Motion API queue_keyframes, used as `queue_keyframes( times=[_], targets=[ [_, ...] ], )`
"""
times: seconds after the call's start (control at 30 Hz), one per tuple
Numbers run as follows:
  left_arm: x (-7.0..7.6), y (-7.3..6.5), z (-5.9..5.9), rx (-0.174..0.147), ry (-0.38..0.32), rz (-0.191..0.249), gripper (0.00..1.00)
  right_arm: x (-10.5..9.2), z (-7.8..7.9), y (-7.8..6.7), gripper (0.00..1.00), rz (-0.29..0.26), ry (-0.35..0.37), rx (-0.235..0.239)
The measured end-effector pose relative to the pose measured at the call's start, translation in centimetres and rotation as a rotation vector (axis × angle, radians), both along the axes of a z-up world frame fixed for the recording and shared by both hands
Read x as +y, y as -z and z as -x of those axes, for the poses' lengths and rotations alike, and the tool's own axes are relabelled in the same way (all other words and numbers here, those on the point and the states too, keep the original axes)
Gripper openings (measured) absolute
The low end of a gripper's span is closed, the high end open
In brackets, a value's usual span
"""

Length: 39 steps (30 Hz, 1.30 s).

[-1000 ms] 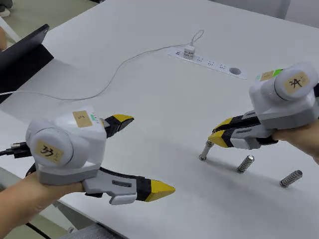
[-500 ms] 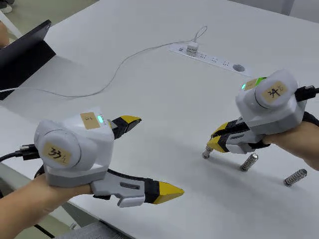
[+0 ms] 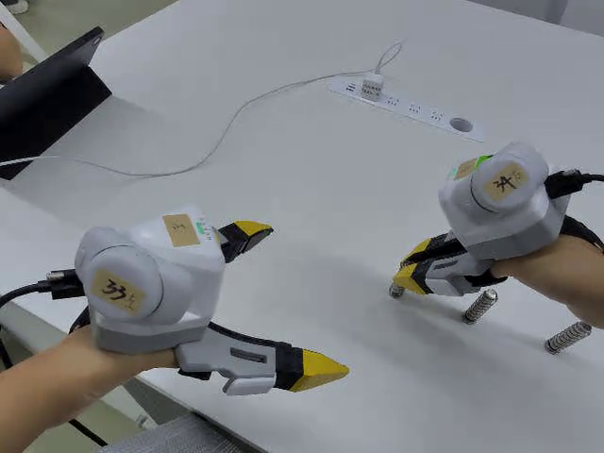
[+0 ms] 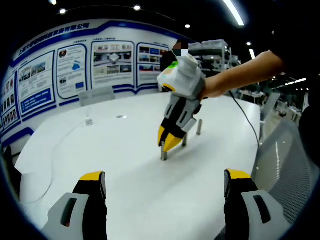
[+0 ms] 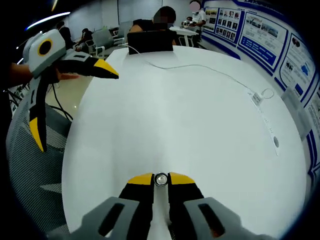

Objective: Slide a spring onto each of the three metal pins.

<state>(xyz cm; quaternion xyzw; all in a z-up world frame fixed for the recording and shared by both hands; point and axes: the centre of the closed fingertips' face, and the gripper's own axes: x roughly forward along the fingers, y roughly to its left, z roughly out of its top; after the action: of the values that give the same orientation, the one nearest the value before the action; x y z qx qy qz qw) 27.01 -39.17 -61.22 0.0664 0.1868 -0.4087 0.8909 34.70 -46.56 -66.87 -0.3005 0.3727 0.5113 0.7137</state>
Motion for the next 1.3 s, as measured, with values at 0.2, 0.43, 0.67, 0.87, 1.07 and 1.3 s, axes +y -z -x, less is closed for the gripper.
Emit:
queue_keyframes(
  times=[0.2, 0.43, 0.67, 0.87, 1.07, 1.3],
  targets=[
    [-0.2, -0.1, 0.2, 0.001, 0.006, -0.002, 1.00, -0.2, 0.2, 0.4, 0.11, 0.020, -0.012, -0.005],
    [-0.2, -0.4, 0.3, -0.005, 0.002, -0.005, 1.00, -0.3, 0.0, 0.4, 0.12, 0.023, -0.025, -0.011],
    [-0.1, -0.6, 0.6, -0.004, -0.001, -0.008, 1.00, -0.2, 0.0, -0.4, 0.19, -0.009, -0.014, -0.034],
    [-0.3, -0.7, 1.0, -0.001, 0.002, -0.019, 1.00, -0.2, 0.0, -1.9, 0.22, -0.026, -0.027, -0.085],
    [-0.7, -1.4, 1.2, -0.014, 0.000, -0.020, 1.00, -0.1, -0.2, -4.2, 0.26, -0.129, 0.012, -0.152],
    [-1.1, -2.4, 1.4, -0.018, -0.011, 0.005, 1.00, -1.9, 0.8, -6.4, 0.34, -0.241, 0.080, -0.247]
  ],
)
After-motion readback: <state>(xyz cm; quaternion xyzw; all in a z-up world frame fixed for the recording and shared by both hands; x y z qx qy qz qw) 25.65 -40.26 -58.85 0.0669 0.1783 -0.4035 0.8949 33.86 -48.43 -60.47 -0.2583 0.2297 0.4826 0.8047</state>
